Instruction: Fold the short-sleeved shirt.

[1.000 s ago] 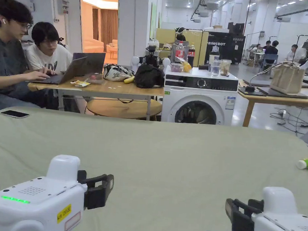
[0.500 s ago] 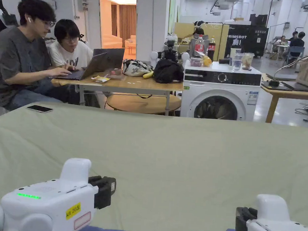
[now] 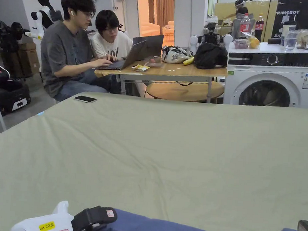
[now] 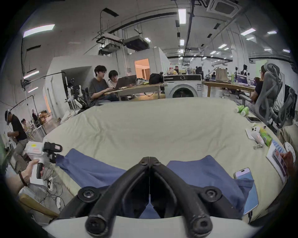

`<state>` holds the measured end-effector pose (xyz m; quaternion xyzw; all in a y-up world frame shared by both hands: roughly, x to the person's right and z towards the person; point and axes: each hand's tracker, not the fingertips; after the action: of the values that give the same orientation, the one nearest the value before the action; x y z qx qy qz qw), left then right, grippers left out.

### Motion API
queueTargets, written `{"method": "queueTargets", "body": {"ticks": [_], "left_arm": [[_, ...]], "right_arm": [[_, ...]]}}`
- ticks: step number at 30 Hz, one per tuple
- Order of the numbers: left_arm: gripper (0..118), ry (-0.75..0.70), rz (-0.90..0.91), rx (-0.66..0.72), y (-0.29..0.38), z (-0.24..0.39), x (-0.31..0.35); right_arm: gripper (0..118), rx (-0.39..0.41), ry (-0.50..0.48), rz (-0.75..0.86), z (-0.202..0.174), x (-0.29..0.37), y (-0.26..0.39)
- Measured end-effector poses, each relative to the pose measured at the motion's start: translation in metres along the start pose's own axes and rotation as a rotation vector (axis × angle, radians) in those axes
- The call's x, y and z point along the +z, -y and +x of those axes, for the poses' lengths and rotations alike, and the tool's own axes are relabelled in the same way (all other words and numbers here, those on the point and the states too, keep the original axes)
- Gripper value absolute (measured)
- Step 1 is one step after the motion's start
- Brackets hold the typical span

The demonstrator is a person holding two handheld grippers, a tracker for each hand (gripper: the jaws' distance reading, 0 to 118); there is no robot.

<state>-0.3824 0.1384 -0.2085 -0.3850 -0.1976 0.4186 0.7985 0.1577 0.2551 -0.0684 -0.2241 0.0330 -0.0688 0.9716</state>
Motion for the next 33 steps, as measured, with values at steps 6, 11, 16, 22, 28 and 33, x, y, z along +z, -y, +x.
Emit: {"method": "queueTargets", "body": {"ticks": [6,11,16,22,28,33], "left_arm": [[3,0.069,-0.070,0.089,0.024,0.004,-0.051],[2,0.027,0.069,0.015,0.003,0.031,-0.007],[2,-0.109,0.213,-0.210,-0.025,0.070,0.064],[2,-0.144,0.139,-0.484,0.001,0.149,0.044],[8,-0.042,-0.207,-0.544,0.073,0.176,-0.088],[68,0.072,-0.315,-0.544,0.091,0.176,-0.121]], "right_arm": [[0,-0.024,-0.010,-0.014,0.003,0.002,0.001],[0,-0.012,0.004,-0.033,0.008,0.002,0.001],[0,-0.061,-0.027,-0.039,0.011,0.002,0.006],[0,-0.060,-0.043,-0.036,0.004,0.000,0.003],[0,-0.054,-0.053,-0.021,-0.002,0.017,0.005],[0,-0.049,-0.005,-0.034,0.010,0.030,0.017]]}}
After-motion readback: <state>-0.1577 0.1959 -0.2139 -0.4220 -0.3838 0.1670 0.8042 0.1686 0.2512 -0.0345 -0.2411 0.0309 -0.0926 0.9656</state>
